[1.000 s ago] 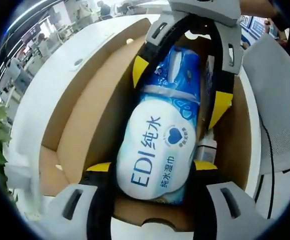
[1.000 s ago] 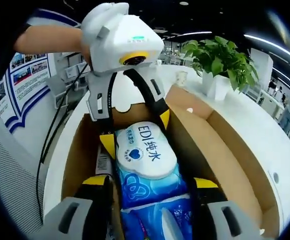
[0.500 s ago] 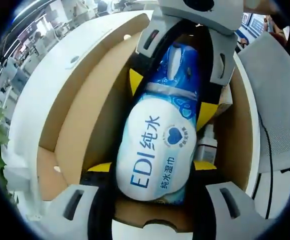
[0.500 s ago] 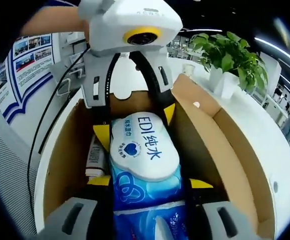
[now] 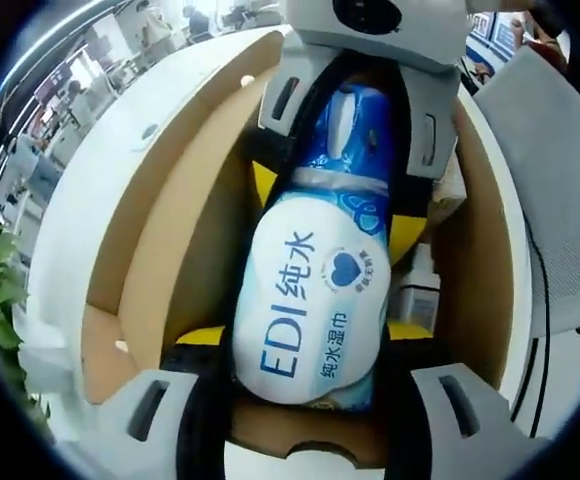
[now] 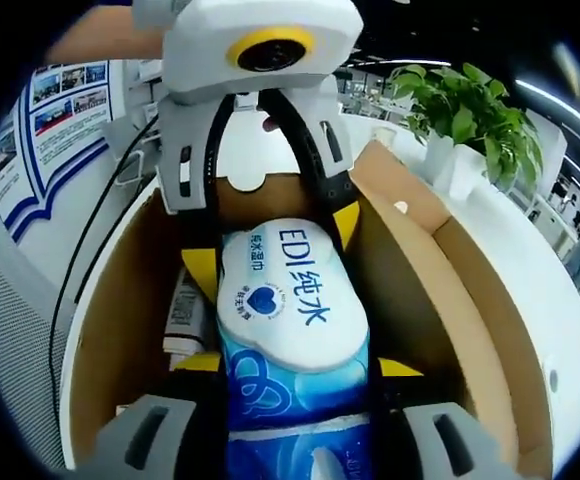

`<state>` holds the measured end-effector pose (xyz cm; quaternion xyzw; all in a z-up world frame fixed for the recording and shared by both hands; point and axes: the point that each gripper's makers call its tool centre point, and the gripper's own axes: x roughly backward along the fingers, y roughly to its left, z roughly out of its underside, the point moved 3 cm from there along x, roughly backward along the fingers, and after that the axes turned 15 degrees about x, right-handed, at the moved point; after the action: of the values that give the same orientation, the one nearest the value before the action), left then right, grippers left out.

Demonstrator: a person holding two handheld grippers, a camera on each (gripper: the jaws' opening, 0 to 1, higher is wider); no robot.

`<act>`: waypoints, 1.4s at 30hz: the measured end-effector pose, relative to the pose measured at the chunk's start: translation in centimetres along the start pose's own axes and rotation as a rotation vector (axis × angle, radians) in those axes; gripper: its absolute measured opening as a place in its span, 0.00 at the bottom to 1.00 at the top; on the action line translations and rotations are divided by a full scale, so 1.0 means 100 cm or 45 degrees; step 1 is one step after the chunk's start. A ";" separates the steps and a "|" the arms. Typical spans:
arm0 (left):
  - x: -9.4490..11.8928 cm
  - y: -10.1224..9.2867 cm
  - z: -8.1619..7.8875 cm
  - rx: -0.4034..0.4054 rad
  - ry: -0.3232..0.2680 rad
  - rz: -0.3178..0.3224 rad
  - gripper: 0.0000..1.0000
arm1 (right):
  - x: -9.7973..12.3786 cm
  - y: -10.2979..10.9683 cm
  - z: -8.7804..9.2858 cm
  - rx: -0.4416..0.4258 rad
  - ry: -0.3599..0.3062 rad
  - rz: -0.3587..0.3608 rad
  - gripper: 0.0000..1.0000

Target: Operate the shoe box by opening the lid, removing the specified soft item, and placing it in the target area until the item is outside and the box remains undamaged.

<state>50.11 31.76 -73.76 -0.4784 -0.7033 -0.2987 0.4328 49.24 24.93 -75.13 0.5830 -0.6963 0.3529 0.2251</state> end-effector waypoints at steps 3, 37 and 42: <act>0.000 0.000 0.001 -0.061 0.002 0.000 0.59 | 0.000 0.001 0.000 -0.003 -0.012 0.007 0.53; -0.015 -0.003 -0.002 -0.126 0.045 0.017 0.60 | -0.010 0.001 -0.001 0.021 0.032 -0.024 0.53; -0.017 -0.003 -0.003 -0.134 0.049 0.014 0.61 | -0.012 0.001 0.000 0.026 0.046 -0.013 0.53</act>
<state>50.20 30.69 -75.19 -0.4984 -0.6755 -0.3422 0.4222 49.44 25.69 -76.00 0.5825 -0.6854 0.3694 0.2334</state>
